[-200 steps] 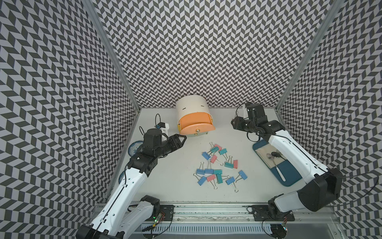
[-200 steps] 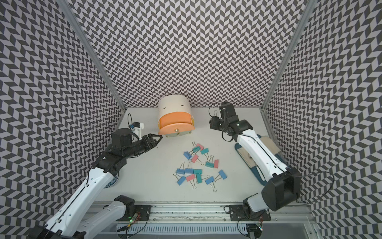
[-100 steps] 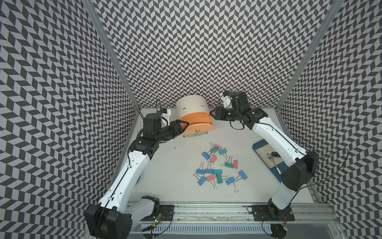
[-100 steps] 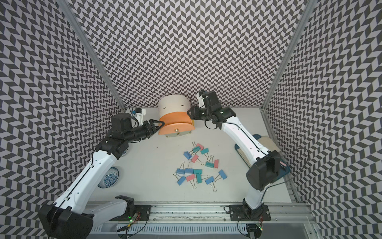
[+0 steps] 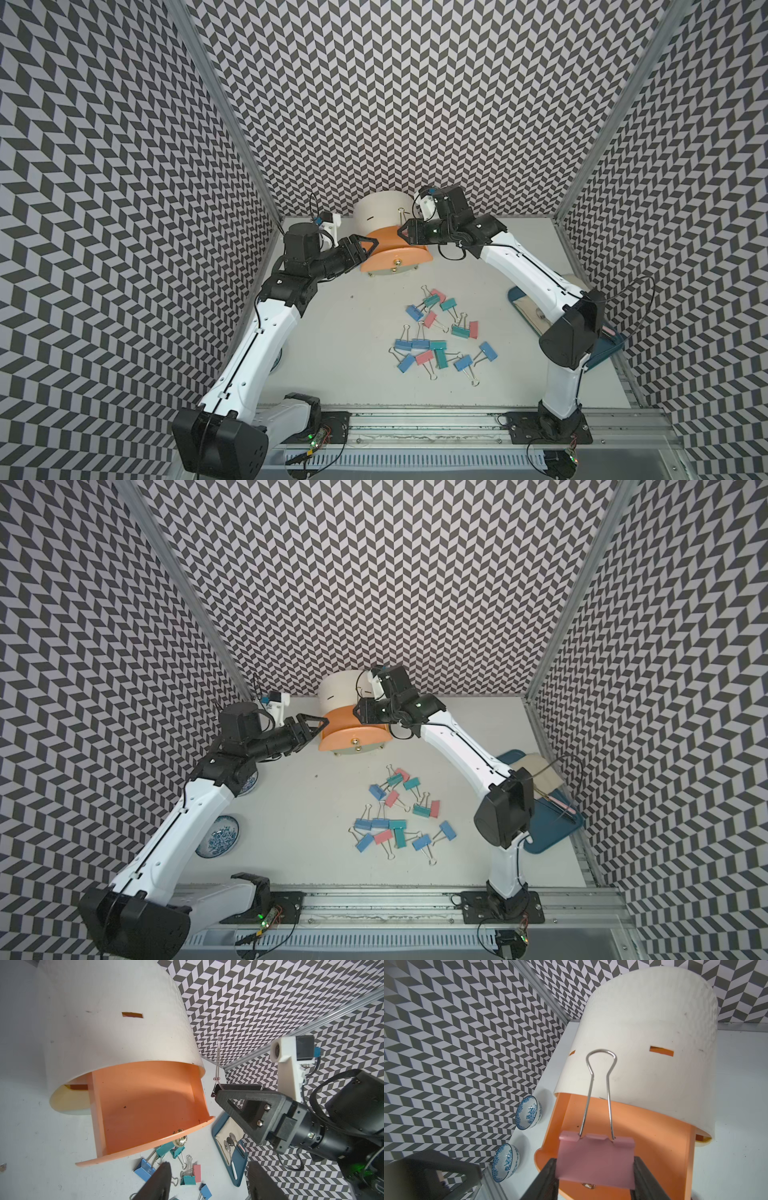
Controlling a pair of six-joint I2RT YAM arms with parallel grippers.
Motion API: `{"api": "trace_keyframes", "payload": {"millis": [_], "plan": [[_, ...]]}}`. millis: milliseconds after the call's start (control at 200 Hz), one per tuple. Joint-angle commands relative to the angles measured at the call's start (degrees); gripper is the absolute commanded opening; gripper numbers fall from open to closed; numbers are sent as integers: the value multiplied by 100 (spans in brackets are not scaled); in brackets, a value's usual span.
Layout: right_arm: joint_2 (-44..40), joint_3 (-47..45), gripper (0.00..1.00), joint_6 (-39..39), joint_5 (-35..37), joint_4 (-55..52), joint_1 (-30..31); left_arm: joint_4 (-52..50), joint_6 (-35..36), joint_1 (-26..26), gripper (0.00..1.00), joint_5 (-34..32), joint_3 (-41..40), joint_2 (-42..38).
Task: Put the binder clips in the drawer according to color
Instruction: Place the binder clip in the drawer.
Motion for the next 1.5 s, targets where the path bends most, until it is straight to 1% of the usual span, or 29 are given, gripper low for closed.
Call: {"api": "trace_keyframes", "payload": {"millis": [0,110,170,371,466,791,911,1071,1187,1307,1497], "plan": [[101,157,45,-154,167,82,42,93,15,77,63,85,-65,-216],[108,139,47,-234,258,20,73,84,7,127,63,113,-111,-256],[84,116,49,-272,293,19,90,84,7,137,63,131,-127,-265],[19,139,69,-332,410,54,125,101,-11,157,63,150,-136,-256],[0,200,74,-348,488,53,125,102,-11,158,63,154,-126,-256],[-93,437,75,-336,684,54,117,45,18,174,63,134,-76,-257],[-143,418,70,-314,607,45,99,10,33,174,64,114,-66,-252],[-80,376,44,-178,-273,153,125,-60,58,181,63,84,-97,-273],[-32,309,34,-23,-726,311,202,-100,59,184,63,29,-127,-339],[115,285,30,114,-1080,372,239,-143,77,193,63,12,-153,-370],[302,219,28,125,-1280,374,253,-153,77,202,63,-3,-214,-423]]}}
